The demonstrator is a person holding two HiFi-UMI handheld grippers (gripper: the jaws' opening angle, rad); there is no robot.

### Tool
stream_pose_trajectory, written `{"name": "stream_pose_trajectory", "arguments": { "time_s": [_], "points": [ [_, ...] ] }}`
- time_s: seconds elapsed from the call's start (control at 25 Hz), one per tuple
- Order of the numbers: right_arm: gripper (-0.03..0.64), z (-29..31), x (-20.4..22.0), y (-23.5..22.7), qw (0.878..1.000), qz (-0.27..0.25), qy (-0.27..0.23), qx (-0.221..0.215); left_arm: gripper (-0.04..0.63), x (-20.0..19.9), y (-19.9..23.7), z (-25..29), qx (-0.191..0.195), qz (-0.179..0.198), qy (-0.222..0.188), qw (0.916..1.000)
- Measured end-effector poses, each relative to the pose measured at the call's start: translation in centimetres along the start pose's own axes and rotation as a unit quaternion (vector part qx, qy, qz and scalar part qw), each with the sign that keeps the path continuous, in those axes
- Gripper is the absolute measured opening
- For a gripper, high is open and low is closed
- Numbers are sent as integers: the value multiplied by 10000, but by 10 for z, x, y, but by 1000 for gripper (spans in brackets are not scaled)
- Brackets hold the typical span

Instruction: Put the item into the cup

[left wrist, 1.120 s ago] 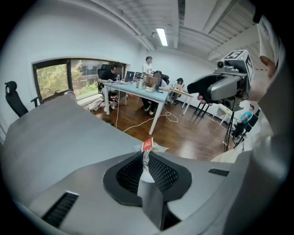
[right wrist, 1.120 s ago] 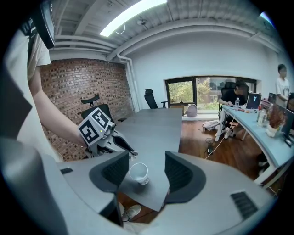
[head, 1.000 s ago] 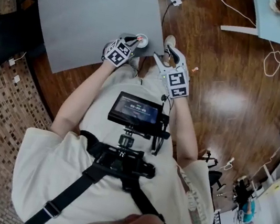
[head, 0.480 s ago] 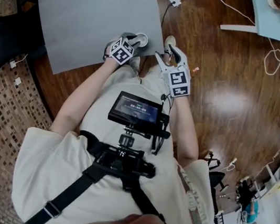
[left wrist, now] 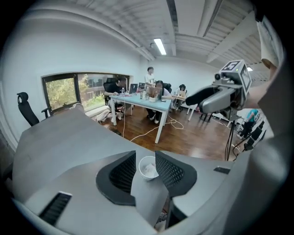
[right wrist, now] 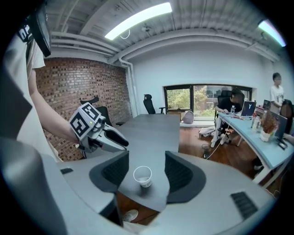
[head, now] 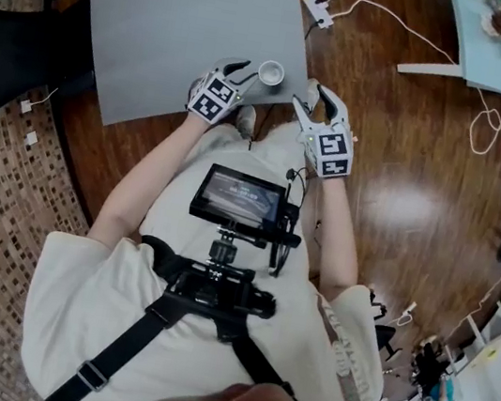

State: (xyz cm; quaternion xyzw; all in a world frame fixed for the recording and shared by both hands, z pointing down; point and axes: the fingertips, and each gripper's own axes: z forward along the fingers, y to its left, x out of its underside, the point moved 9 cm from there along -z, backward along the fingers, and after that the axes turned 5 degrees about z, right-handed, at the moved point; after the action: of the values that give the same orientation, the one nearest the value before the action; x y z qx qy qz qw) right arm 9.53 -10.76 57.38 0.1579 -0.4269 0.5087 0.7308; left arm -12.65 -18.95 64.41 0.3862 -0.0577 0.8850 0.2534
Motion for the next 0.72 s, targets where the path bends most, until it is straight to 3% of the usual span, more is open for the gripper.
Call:
{"name": "stream_pose_trajectory", "arguments": {
  "time_s": [0.4,0.72],
  "points": [
    [261,-20,-9,50,9993,-319,-193,13,135,13,-19,-90,-280,-586,-996,9929],
    [261,-51,13,67,9983,-390,-330,-288,135,17,-65,-134,-715,-962,-1420,9826]
  ]
}}
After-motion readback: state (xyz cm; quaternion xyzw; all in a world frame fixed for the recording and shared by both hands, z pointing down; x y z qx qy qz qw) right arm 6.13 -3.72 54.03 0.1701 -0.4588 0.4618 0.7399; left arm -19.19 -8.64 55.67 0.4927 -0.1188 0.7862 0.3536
